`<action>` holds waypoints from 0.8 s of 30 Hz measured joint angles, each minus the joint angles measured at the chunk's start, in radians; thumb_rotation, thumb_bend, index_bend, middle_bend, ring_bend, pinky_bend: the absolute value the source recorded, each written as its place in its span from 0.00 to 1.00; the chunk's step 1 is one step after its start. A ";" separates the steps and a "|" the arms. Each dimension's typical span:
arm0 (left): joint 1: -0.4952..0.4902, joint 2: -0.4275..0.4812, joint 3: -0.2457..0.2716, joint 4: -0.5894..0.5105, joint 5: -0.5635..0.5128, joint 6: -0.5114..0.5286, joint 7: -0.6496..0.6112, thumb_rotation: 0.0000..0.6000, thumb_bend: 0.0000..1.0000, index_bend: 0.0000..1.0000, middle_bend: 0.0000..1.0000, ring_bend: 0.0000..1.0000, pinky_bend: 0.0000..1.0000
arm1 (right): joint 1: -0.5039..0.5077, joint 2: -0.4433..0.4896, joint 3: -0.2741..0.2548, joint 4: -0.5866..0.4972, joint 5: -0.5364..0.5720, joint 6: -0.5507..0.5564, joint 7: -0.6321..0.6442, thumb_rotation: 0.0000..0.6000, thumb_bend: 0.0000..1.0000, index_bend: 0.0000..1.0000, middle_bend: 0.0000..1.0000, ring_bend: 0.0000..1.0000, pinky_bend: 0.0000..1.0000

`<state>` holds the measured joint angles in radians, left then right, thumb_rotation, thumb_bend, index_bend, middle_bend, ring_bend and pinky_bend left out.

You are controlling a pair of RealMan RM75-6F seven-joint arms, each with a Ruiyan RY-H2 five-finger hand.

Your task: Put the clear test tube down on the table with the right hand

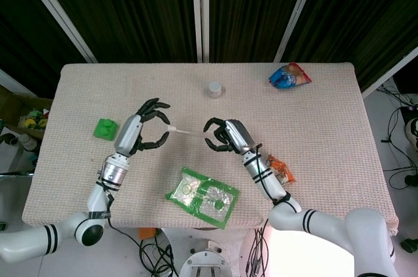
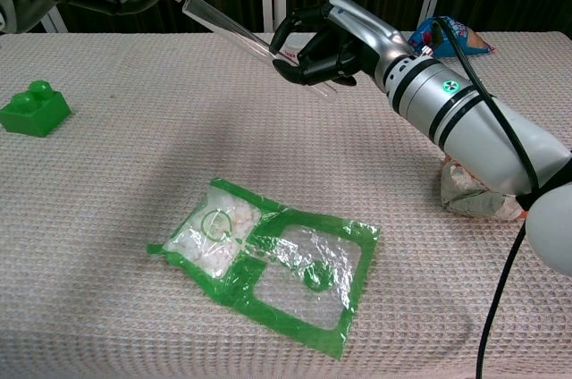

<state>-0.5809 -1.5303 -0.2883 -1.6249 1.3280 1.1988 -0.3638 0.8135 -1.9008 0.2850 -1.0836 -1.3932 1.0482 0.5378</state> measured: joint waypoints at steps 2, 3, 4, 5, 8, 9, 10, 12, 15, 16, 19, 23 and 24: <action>0.001 0.001 0.001 0.000 0.000 0.002 -0.001 1.00 0.51 0.59 0.24 0.10 0.14 | 0.000 -0.001 -0.001 0.000 -0.001 0.003 0.000 1.00 0.78 0.83 1.00 1.00 1.00; 0.002 0.002 0.001 -0.001 0.001 0.002 -0.003 1.00 0.51 0.59 0.24 0.10 0.14 | 0.000 -0.001 -0.001 0.000 -0.002 0.004 0.000 1.00 0.78 0.83 1.00 1.00 1.00; 0.002 0.003 0.002 -0.003 0.001 0.002 -0.003 1.00 0.51 0.59 0.24 0.10 0.14 | 0.000 -0.002 -0.001 0.001 -0.002 0.005 0.001 1.00 0.78 0.83 1.00 1.00 1.00; 0.003 0.004 0.003 -0.004 0.002 0.002 -0.004 1.00 0.51 0.59 0.24 0.10 0.14 | 0.000 -0.003 -0.001 0.001 -0.003 0.006 0.001 1.00 0.78 0.83 1.00 1.00 1.00; 0.004 0.007 0.005 -0.009 0.003 0.003 -0.005 1.00 0.51 0.59 0.24 0.10 0.14 | 0.002 -0.004 0.000 0.001 -0.003 0.008 0.001 1.00 0.78 0.83 1.00 1.00 1.00; 0.004 0.008 0.005 -0.011 0.004 0.003 -0.006 1.00 0.51 0.59 0.24 0.10 0.14 | 0.003 -0.005 0.001 0.000 -0.004 0.009 0.001 1.00 0.78 0.83 1.00 1.00 1.00; 0.004 0.009 0.006 -0.013 0.005 0.003 -0.006 1.00 0.51 0.59 0.24 0.10 0.14 | 0.004 -0.005 0.002 -0.001 -0.004 0.010 0.001 1.00 0.78 0.83 1.00 1.00 1.00; 0.004 0.010 0.007 -0.016 0.006 0.002 -0.005 1.00 0.51 0.59 0.24 0.10 0.14 | 0.006 -0.006 0.003 -0.002 -0.005 0.011 -0.001 1.00 0.78 0.83 1.00 1.00 1.00; 0.005 0.012 0.006 -0.021 0.009 0.006 -0.004 1.00 0.51 0.59 0.24 0.10 0.14 | 0.008 -0.006 0.004 -0.004 -0.004 0.011 -0.006 1.00 0.78 0.84 1.00 1.00 1.00; 0.005 0.012 0.006 -0.023 0.010 0.007 -0.004 1.00 0.51 0.59 0.24 0.10 0.14 | 0.009 -0.006 0.005 -0.005 -0.004 0.011 -0.007 1.00 0.78 0.84 1.00 1.00 1.00; 0.004 0.014 0.007 -0.026 0.009 0.004 -0.003 1.00 0.51 0.59 0.24 0.10 0.14 | 0.010 -0.008 0.006 -0.007 -0.004 0.013 -0.008 1.00 0.78 0.83 1.00 1.00 1.00; 0.003 0.011 0.007 -0.025 0.007 0.004 -0.005 1.00 0.51 0.60 0.24 0.10 0.14 | 0.012 -0.012 0.008 -0.006 -0.003 0.015 -0.009 1.00 0.78 0.84 1.00 1.00 1.00; 0.002 0.009 0.007 -0.024 0.006 0.004 -0.006 1.00 0.51 0.60 0.24 0.10 0.14 | 0.012 -0.014 0.008 -0.005 -0.002 0.016 -0.008 1.00 0.78 0.84 1.00 1.00 1.00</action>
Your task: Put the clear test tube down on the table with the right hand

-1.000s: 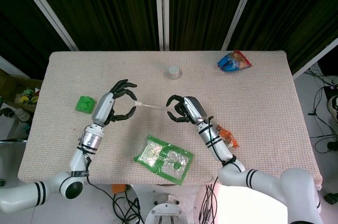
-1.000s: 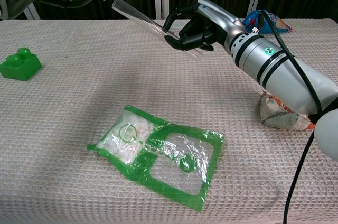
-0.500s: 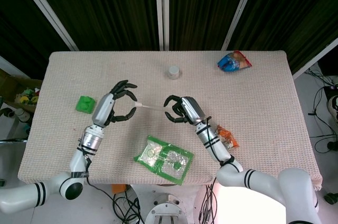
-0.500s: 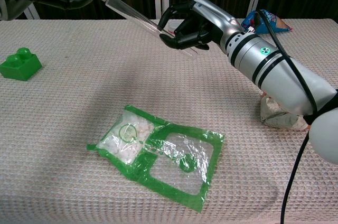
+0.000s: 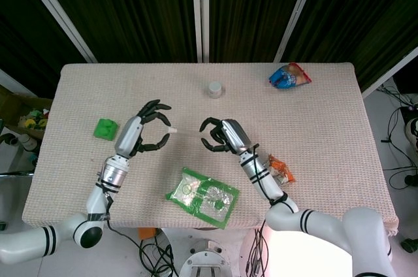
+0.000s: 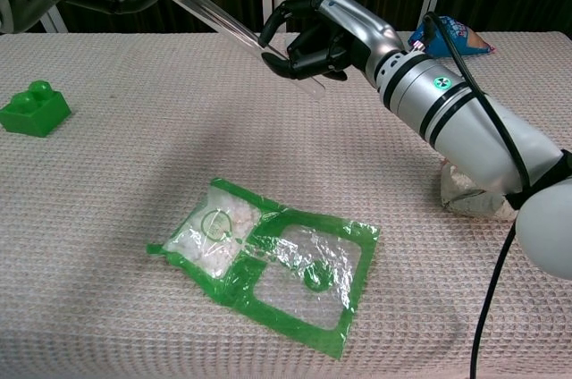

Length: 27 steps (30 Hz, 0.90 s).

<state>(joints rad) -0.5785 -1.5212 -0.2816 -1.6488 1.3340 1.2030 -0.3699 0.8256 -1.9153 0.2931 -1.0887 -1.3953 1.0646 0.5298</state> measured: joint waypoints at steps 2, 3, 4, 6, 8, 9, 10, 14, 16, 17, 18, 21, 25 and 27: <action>0.000 -0.003 0.000 0.004 -0.001 0.000 0.000 1.00 0.51 0.60 0.24 0.10 0.14 | 0.001 -0.003 0.001 0.002 0.001 0.000 0.002 1.00 0.78 0.84 1.00 1.00 1.00; -0.001 -0.005 0.001 0.007 -0.002 0.000 0.002 1.00 0.51 0.60 0.24 0.10 0.14 | 0.001 -0.006 0.001 0.005 0.002 0.000 0.003 1.00 0.78 0.84 1.00 1.00 1.00; -0.002 -0.007 0.001 0.009 -0.003 -0.001 0.003 1.00 0.51 0.60 0.24 0.10 0.14 | 0.002 -0.008 0.002 0.006 0.003 0.000 0.003 1.00 0.78 0.84 1.00 1.00 1.00; -0.003 -0.010 0.002 0.014 -0.004 -0.001 0.008 1.00 0.51 0.60 0.24 0.10 0.14 | 0.004 -0.012 0.005 0.009 0.005 0.001 0.005 1.00 0.78 0.84 1.00 1.00 1.00; -0.004 -0.012 0.002 0.018 -0.004 -0.001 0.014 1.00 0.51 0.60 0.24 0.10 0.14 | 0.005 -0.013 0.006 0.009 0.006 0.001 0.006 1.00 0.78 0.84 1.00 1.00 1.00; -0.004 -0.014 0.003 0.022 -0.004 -0.001 0.019 1.00 0.51 0.61 0.24 0.10 0.14 | 0.006 -0.013 0.007 0.008 0.006 0.001 0.006 1.00 0.78 0.84 1.00 1.00 1.00; -0.005 -0.015 0.004 0.025 -0.003 0.000 0.023 1.00 0.51 0.61 0.24 0.10 0.14 | 0.006 -0.013 0.007 0.007 0.006 0.000 0.006 1.00 0.78 0.84 1.00 1.00 1.00; -0.007 -0.020 0.008 0.036 -0.001 0.002 0.043 1.00 0.51 0.61 0.24 0.10 0.14 | 0.007 -0.013 0.010 0.004 0.011 -0.001 0.000 1.00 0.78 0.84 1.00 1.00 1.00; -0.008 -0.023 0.009 0.038 0.000 0.003 0.046 1.00 0.51 0.61 0.24 0.10 0.14 | 0.008 -0.013 0.012 0.001 0.012 -0.002 -0.003 1.00 0.78 0.84 1.00 1.00 1.00; -0.008 -0.023 0.009 0.039 0.001 0.003 0.047 1.00 0.51 0.61 0.24 0.10 0.14 | 0.008 -0.013 0.012 0.000 0.013 -0.002 -0.004 1.00 0.78 0.84 1.00 1.00 1.00; -0.009 -0.023 0.009 0.039 0.002 0.003 0.048 1.00 0.51 0.61 0.24 0.10 0.14 | 0.008 -0.013 0.012 0.000 0.013 -0.003 -0.005 1.00 0.78 0.84 1.00 1.00 1.00; -0.010 -0.023 0.008 0.039 0.004 0.004 0.048 1.00 0.50 0.59 0.23 0.10 0.14 | 0.009 -0.013 0.011 0.000 0.015 -0.004 -0.009 1.00 0.78 0.84 1.00 1.00 1.00; -0.009 -0.017 0.011 0.039 0.005 0.001 0.053 1.00 0.40 0.36 0.20 0.10 0.14 | 0.007 -0.013 0.009 0.002 0.017 -0.005 -0.016 1.00 0.78 0.84 1.00 1.00 1.00; -0.009 -0.016 0.012 0.039 0.004 0.000 0.055 1.00 0.36 0.27 0.18 0.09 0.13 | 0.004 -0.012 0.009 0.002 0.020 -0.005 -0.018 1.00 0.78 0.84 1.00 1.00 1.00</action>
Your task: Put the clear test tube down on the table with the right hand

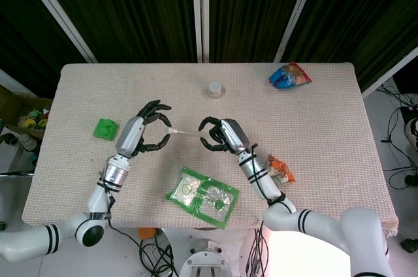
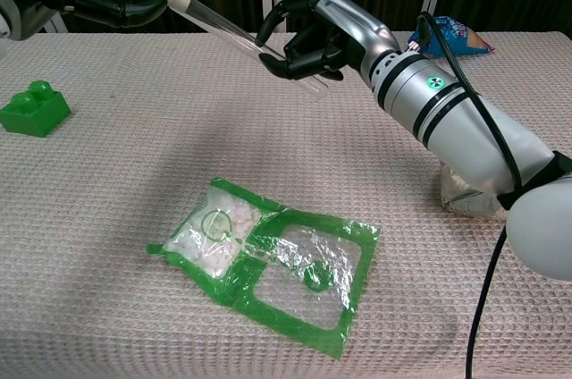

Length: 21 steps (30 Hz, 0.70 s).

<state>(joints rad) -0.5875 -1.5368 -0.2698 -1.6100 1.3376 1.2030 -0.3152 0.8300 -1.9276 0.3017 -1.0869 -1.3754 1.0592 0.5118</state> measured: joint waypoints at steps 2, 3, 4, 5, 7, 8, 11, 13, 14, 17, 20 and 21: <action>0.000 0.002 0.001 0.000 0.000 -0.004 -0.002 0.99 0.33 0.22 0.17 0.08 0.13 | -0.001 0.000 -0.001 -0.002 0.000 0.000 -0.002 1.00 0.78 0.84 1.00 1.00 1.00; 0.000 0.003 0.001 0.001 -0.001 -0.004 -0.002 0.97 0.32 0.21 0.16 0.08 0.13 | -0.002 0.000 -0.002 -0.003 0.000 0.001 -0.004 1.00 0.78 0.84 1.00 1.00 1.00; 0.000 0.003 0.001 0.002 0.000 -0.003 -0.001 0.95 0.32 0.20 0.16 0.08 0.13 | -0.002 0.000 -0.002 -0.004 0.000 0.001 -0.007 1.00 0.78 0.84 1.00 1.00 1.00; 0.000 0.003 0.002 0.003 0.001 -0.002 0.001 0.94 0.31 0.19 0.16 0.08 0.13 | -0.002 0.000 -0.003 -0.004 0.000 0.001 -0.009 1.00 0.78 0.84 1.00 1.00 1.00; 0.001 0.003 0.004 0.005 0.004 0.002 0.005 0.91 0.31 0.18 0.16 0.08 0.13 | -0.004 0.001 -0.003 -0.007 0.003 0.000 -0.014 1.00 0.78 0.84 1.00 1.00 1.00; 0.002 0.003 0.005 0.005 0.006 0.003 0.007 0.89 0.31 0.18 0.16 0.08 0.13 | -0.005 0.002 -0.003 -0.007 0.004 0.000 -0.016 1.00 0.78 0.84 1.00 1.00 1.00; 0.005 0.011 0.009 0.005 0.009 0.004 0.010 0.83 0.31 0.16 0.15 0.08 0.13 | -0.005 0.007 -0.003 -0.007 0.008 -0.005 -0.029 1.00 0.78 0.84 1.00 1.00 1.00; 0.008 0.021 0.012 0.005 0.014 0.007 0.015 0.80 0.30 0.16 0.14 0.08 0.12 | -0.005 0.012 -0.002 -0.003 0.013 -0.012 -0.048 1.00 0.78 0.84 1.00 1.00 1.00; 0.010 0.026 0.014 0.005 0.016 0.010 0.019 0.79 0.29 0.16 0.14 0.07 0.12 | -0.004 0.015 -0.002 -0.001 0.015 -0.016 -0.059 1.00 0.78 0.84 1.00 1.00 1.00; 0.018 0.039 0.017 0.010 0.021 0.023 0.046 0.78 0.28 0.16 0.14 0.07 0.12 | 0.001 0.025 0.000 0.008 0.030 -0.036 -0.110 1.00 0.78 0.84 1.00 1.00 1.00; 0.027 0.055 0.021 0.019 0.021 0.036 0.087 0.78 0.26 0.16 0.14 0.07 0.12 | 0.009 0.031 0.005 0.023 0.054 -0.061 -0.184 1.00 0.76 0.84 1.00 1.00 1.00; 0.030 0.060 0.022 0.024 0.019 0.040 0.105 0.78 0.26 0.16 0.14 0.07 0.12 | 0.014 0.031 0.007 0.032 0.066 -0.071 -0.219 1.00 0.75 0.84 1.00 1.00 1.00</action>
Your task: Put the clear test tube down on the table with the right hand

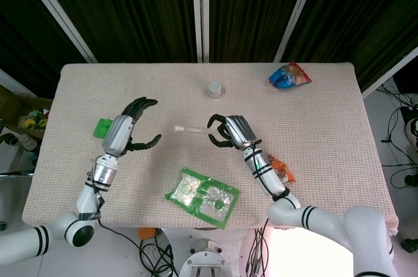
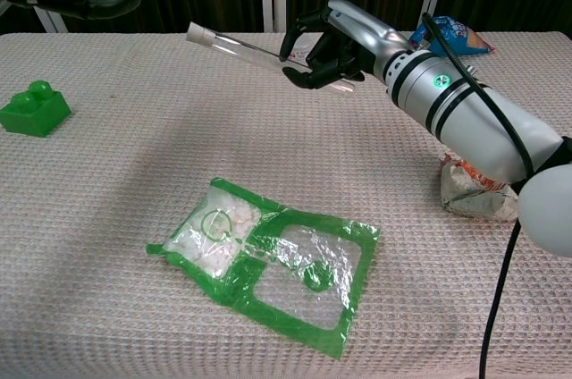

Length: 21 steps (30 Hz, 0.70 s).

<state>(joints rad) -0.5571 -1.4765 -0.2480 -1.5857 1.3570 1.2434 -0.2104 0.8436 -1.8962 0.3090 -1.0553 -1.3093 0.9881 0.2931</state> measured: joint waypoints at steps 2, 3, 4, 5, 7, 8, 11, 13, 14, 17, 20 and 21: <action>0.006 0.005 0.001 0.011 -0.004 0.009 0.025 0.78 0.26 0.16 0.14 0.07 0.12 | 0.008 -0.004 0.005 0.018 0.021 -0.015 -0.053 1.00 0.71 0.83 1.00 1.00 1.00; 0.010 0.005 0.003 0.021 -0.007 0.015 0.039 0.78 0.26 0.16 0.14 0.07 0.12 | 0.014 -0.011 0.009 0.035 0.038 -0.026 -0.086 1.00 0.68 0.83 1.00 1.00 1.00; 0.013 0.005 0.004 0.028 -0.009 0.018 0.047 0.78 0.26 0.16 0.14 0.07 0.12 | 0.019 -0.018 0.013 0.051 0.050 -0.033 -0.107 1.00 0.67 0.83 1.00 1.00 1.00; 0.015 0.004 0.006 0.035 -0.012 0.020 0.052 0.78 0.26 0.16 0.14 0.07 0.12 | 0.024 -0.027 0.016 0.068 0.061 -0.040 -0.122 1.00 0.66 0.82 1.00 1.00 1.00; 0.019 0.001 0.011 0.045 -0.019 0.019 0.058 0.78 0.26 0.16 0.14 0.07 0.12 | 0.037 -0.053 0.021 0.111 0.079 -0.051 -0.155 1.00 0.64 0.82 1.00 1.00 1.00; 0.020 -0.001 0.012 0.048 -0.020 0.018 0.058 0.78 0.26 0.16 0.14 0.07 0.12 | 0.043 -0.065 0.022 0.131 0.084 -0.055 -0.168 1.00 0.63 0.81 1.00 1.00 1.00; 0.022 -0.008 0.015 0.058 -0.023 0.017 0.060 0.78 0.25 0.16 0.14 0.07 0.12 | 0.062 -0.109 0.024 0.201 0.096 -0.070 -0.204 1.00 0.61 0.79 1.00 1.00 1.00; 0.023 -0.013 0.016 0.065 -0.023 0.016 0.059 0.78 0.25 0.16 0.14 0.07 0.12 | 0.076 -0.141 0.025 0.249 0.103 -0.082 -0.218 1.00 0.57 0.77 1.00 1.00 1.00; 0.023 -0.015 0.016 0.067 -0.023 0.016 0.058 0.78 0.25 0.16 0.14 0.07 0.12 | 0.082 -0.155 0.026 0.269 0.105 -0.087 -0.222 1.00 0.55 0.76 1.00 1.00 1.00; 0.026 -0.017 0.017 0.072 -0.022 0.018 0.055 0.78 0.25 0.16 0.14 0.07 0.12 | 0.099 -0.196 0.026 0.328 0.108 -0.097 -0.233 1.00 0.44 0.65 1.00 1.00 1.00; 0.030 -0.014 0.017 0.070 -0.021 0.021 0.050 0.78 0.25 0.16 0.14 0.07 0.12 | 0.108 -0.228 0.026 0.367 0.105 -0.096 -0.238 1.00 0.28 0.47 1.00 1.00 1.00; 0.031 -0.012 0.017 0.069 -0.021 0.022 0.048 0.78 0.25 0.16 0.14 0.07 0.12 | 0.107 -0.232 0.025 0.371 0.105 -0.094 -0.239 1.00 0.24 0.44 1.00 1.00 1.00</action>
<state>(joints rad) -0.5258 -1.4882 -0.2314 -1.5167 1.3361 1.2655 -0.1628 0.9508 -2.1285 0.3343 -0.6841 -1.2046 0.8939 0.0537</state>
